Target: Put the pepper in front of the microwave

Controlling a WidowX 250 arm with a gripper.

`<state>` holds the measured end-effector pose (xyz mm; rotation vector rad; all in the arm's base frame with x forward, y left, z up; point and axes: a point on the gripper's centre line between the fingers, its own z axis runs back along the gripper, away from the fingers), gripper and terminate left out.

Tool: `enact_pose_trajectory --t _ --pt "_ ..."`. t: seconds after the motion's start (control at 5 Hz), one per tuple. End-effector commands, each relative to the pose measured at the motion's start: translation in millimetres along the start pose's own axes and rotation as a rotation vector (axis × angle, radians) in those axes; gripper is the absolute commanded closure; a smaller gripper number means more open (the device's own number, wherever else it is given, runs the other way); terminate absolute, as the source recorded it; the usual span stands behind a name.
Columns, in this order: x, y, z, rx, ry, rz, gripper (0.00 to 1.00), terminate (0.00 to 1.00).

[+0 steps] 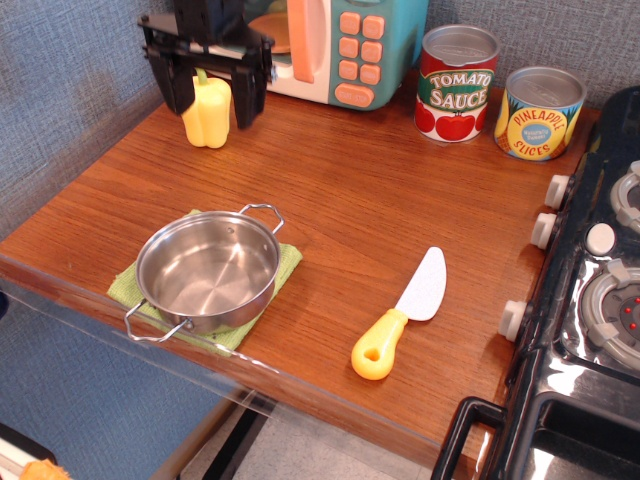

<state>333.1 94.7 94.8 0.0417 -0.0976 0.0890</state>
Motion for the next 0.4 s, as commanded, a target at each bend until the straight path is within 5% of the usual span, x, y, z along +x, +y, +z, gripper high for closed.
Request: enact_pose_trajectory --t 0.0,0.2 --pt "-18.3 1.9 14.9 0.04 -0.082 -0.001 0.0 0.0" --pt "-18.3 1.9 14.9 0.04 -0.082 -0.001 0.0 1.0"
